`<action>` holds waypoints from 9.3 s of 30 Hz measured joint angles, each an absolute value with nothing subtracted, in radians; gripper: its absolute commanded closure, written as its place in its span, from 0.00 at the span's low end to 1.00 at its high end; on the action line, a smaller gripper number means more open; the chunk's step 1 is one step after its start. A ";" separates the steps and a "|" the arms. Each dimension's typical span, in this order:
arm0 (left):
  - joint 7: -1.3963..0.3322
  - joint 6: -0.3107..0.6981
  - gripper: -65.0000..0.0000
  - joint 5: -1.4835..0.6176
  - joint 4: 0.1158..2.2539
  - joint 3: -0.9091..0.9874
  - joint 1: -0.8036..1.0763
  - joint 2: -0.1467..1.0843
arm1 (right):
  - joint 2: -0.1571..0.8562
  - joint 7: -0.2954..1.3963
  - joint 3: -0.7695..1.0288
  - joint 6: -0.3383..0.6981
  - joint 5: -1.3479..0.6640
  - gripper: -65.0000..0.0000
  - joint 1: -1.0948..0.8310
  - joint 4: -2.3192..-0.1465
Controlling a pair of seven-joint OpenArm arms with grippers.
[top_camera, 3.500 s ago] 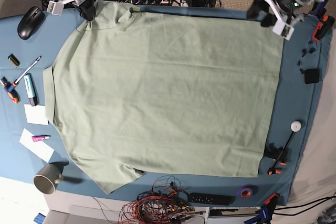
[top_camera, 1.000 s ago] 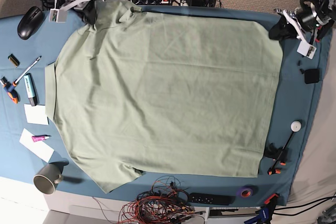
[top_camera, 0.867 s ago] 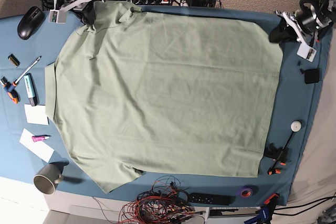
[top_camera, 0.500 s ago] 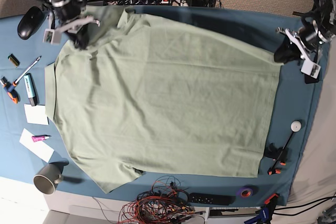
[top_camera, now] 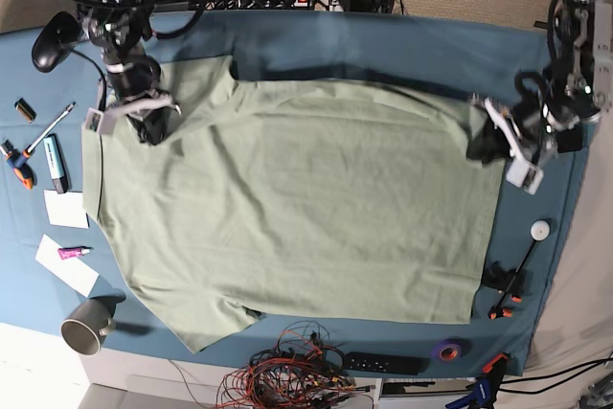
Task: Fold the T-shirt properly
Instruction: 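Lift the collar edge with both grippers and fold it toward the hem, then open both grippers and raise them off the folded collar edge, then grasp the folded edge corners and drag the shirt toward the arms, then move right and left grippers down to the two hem corners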
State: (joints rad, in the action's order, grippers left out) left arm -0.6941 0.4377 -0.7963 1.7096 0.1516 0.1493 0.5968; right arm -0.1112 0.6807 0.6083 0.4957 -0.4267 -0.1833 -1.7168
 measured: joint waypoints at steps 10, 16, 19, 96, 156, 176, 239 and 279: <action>-0.650 0.397 1.00 -0.749 1.647 0.152 0.108 0.599 | -0.088 0.649 0.608 0.494 -0.363 1.00 -0.051 -1.602; -0.625 0.355 1.00 -0.717 1.571 0.152 0.044 0.599 | -0.068 0.626 0.608 0.494 -0.342 1.00 -0.018 -1.555; -0.627 0.355 1.00 -0.719 1.544 0.151 0.021 0.599 | -0.064 0.599 0.609 0.469 -0.326 1.00 -0.014 -1.555; -0.779 0.335 0.41 -0.904 1.342 0.187 0.002 0.751 | -0.127 0.782 1.014 0.495 -0.707 1.00 -0.041 -1.514; -0.936 0.500 1.00 -1.175 1.210 0.120 -0.010 0.677 | -0.110 0.826 1.013 0.600 -0.709 1.00 -0.070 -1.509; -0.975 0.526 1.00 -1.228 1.345 0.125 0.165 0.760 | -0.059 0.864 1.008 0.604 -0.790 1.00 -0.310 -1.605; -0.986 0.570 0.53 -1.166 1.775 0.543 0.468 0.739 | -0.058 0.814 1.021 0.625 -0.669 0.57 -0.477 -2.223; -0.918 0.513 0.53 -0.973 1.774 0.541 0.371 0.658 | 0.339 0.641 0.267 0.550 -0.116 0.57 0.812 -0.339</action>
